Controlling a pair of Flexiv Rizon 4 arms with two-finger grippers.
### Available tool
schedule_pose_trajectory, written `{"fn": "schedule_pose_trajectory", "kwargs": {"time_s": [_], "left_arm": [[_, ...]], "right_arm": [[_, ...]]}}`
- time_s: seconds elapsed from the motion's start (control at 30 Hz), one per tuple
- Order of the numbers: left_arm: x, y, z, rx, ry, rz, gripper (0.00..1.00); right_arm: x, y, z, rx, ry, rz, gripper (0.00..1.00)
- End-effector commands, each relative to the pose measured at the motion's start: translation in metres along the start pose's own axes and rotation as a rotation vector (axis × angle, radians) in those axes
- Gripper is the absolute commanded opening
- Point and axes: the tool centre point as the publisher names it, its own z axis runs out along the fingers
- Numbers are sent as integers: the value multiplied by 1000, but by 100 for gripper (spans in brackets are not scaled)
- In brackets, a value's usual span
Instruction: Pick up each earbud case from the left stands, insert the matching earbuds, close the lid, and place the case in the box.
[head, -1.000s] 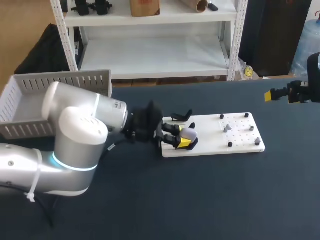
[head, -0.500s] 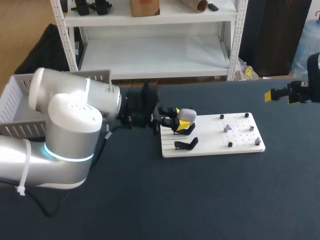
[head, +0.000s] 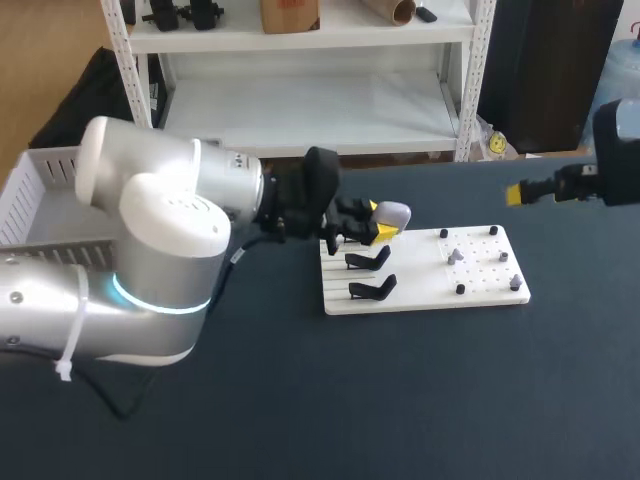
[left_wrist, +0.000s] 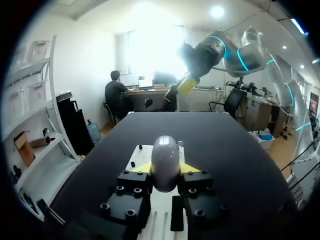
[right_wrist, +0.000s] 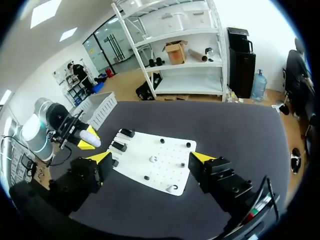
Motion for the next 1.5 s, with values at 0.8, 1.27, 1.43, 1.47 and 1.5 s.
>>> {"fn": "schedule_pose_trajectory", "kwargs": {"time_s": [0.8, 1.27, 1.43, 1.47, 1.5], "left_arm": [[-43, -9, 42, 100, -10, 75, 0], [-51, -25, 47, 139, -28, 112, 0], [-52, -29, 47, 147, -33, 121, 0], [-51, -29, 47, 150, -35, 121, 0], [-50, -30, 47, 152, -38, 120, 0]], "right_arm": [[19, 58, 28, -12, 97, -92, 100], [17, 60, 33, -13, 99, -92, 100], [14, 60, 32, -7, 95, -90, 100], [13, 60, 32, -4, 92, -92, 100], [12, 60, 31, -1, 90, -94, 100]]}}
